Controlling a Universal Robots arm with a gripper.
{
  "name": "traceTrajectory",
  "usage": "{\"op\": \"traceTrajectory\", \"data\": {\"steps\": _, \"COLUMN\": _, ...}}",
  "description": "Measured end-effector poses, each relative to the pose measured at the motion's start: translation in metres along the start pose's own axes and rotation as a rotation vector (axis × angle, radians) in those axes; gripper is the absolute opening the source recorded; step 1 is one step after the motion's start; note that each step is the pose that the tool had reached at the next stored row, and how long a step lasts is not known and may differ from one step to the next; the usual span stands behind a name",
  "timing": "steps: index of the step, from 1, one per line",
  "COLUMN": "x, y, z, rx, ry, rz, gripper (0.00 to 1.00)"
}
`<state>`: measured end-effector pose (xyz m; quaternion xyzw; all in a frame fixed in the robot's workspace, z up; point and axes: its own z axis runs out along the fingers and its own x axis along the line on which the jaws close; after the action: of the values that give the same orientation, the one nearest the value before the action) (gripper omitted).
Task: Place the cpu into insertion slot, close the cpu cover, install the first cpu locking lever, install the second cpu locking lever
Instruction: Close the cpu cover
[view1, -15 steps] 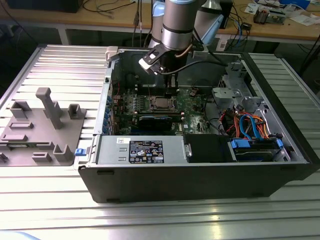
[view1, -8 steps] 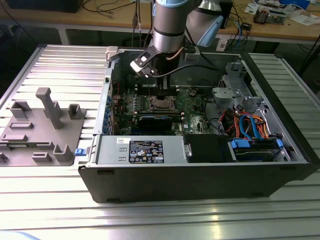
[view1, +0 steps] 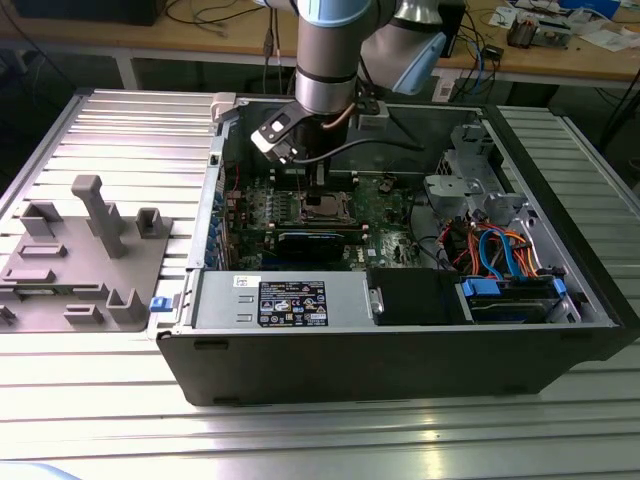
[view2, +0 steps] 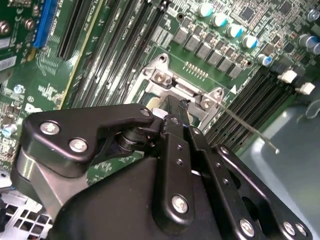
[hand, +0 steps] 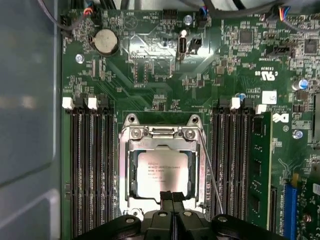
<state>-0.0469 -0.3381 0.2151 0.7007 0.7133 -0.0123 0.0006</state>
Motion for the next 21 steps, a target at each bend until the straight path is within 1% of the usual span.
{"op": "traceTrajectory", "data": {"steps": 4, "x": 0.0001, "y": -0.0038, "z": 0.0026, "rx": 0.0, "ry": 0.0004, "rz": 0.0, "gripper": 0.11}}
{"op": "traceTrajectory", "data": {"steps": 11, "x": 0.0002, "y": -0.004, "z": 0.008, "rx": -0.0001, "ry": 0.0003, "rz": -0.003, "gripper": 0.11}}
{"op": "traceTrajectory", "data": {"steps": 13, "x": 0.0002, "y": -0.004, "z": 0.0085, "rx": 0.0, "ry": 0.0, "rz": -0.003, "gripper": 0.11}}
{"op": "traceTrajectory", "data": {"steps": 16, "x": 0.0003, "y": -0.004, "z": 0.0077, "rx": -0.0002, "ry": 0.0007, "rz": -0.003, "gripper": 0.11}}
{"op": "traceTrajectory", "data": {"steps": 19, "x": 0.0001, "y": -0.0042, "z": 0.0018, "rx": -0.0001, "ry": 0.0007, "rz": -0.003, "gripper": 0.11}}
{"op": "traceTrajectory", "data": {"steps": 21, "x": 0.0003, "y": -0.0035, "z": 0.0009, "rx": -0.0002, "ry": 0.0009, "rz": -0.003, "gripper": 0.11}}
